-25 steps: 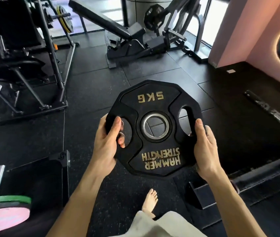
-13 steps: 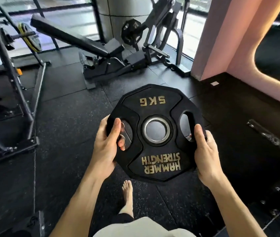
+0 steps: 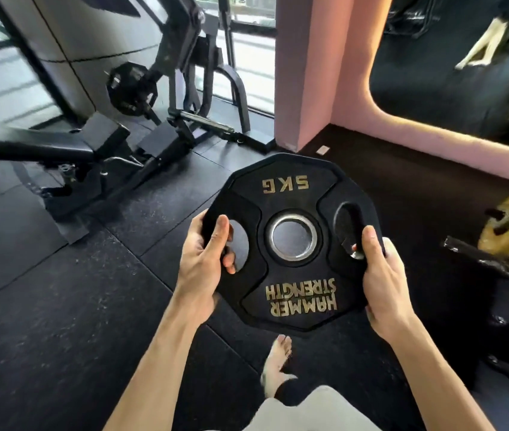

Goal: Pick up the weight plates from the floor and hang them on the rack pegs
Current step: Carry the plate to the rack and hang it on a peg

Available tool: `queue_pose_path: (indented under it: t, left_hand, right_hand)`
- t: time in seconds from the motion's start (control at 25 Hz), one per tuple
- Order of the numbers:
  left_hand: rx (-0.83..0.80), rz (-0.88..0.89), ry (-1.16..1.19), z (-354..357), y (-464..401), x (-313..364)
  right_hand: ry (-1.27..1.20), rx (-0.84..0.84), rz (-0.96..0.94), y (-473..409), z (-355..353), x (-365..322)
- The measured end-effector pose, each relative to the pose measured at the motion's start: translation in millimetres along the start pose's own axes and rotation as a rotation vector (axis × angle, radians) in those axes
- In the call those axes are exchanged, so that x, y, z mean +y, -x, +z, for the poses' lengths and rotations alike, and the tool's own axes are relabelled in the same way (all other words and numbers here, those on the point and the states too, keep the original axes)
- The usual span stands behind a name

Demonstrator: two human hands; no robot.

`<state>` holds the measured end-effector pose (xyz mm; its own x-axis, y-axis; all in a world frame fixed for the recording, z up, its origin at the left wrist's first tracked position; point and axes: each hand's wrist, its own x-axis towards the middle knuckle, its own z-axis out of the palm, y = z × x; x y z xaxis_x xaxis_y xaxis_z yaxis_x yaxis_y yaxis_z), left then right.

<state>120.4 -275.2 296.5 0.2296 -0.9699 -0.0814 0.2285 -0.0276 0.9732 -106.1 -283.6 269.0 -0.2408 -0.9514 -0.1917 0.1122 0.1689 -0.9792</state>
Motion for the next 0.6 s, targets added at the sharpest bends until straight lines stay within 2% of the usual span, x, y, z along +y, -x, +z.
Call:
queue_pose_path:
  t: [0.2,0.4,0.6]
  left_hand:
    - [-0.075,-0.035,-0.030,29,-160,0]
    - [-0.161,-0.067,-0.038,77,-308,16]
    - [-0.293,-0.056,0.015,131,-444,18]
  right_hand:
    - [-0.104,0.058,0.012,-137,45,-7]
    - [-0.151,0.119,0.038,-265,75,-43]
    - [-0.211,0.208,-0.019,-385,91,-74]
